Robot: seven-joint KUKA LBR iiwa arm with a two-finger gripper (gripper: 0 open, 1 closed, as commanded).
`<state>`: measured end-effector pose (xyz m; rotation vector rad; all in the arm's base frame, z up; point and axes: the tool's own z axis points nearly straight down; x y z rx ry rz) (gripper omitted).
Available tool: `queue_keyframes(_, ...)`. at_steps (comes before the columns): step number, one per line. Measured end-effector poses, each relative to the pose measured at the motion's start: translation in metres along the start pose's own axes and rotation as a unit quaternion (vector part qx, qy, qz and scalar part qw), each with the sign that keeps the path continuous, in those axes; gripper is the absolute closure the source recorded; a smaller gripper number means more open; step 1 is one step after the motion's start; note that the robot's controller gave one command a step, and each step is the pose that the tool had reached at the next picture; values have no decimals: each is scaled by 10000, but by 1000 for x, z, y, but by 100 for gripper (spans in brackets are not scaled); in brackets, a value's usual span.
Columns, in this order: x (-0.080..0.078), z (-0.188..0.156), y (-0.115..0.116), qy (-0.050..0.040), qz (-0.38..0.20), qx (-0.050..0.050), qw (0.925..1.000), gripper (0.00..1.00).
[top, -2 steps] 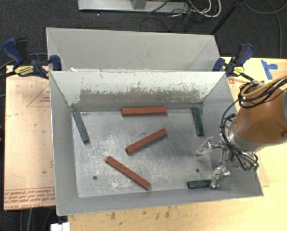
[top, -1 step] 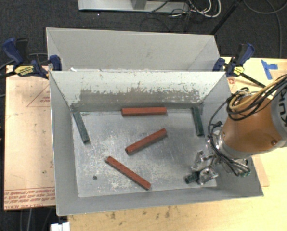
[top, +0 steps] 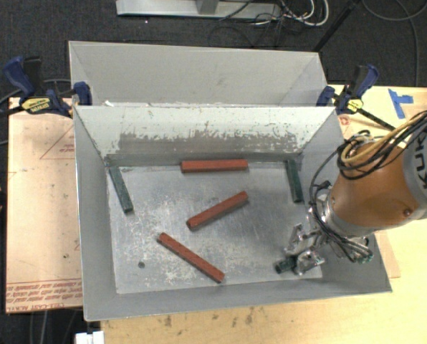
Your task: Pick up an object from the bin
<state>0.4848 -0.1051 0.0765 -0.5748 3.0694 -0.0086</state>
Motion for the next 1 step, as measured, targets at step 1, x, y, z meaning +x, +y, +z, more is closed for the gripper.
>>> queue_keyframes(1, -6, -135, -27, 71, -39, -43, 10000, 100)
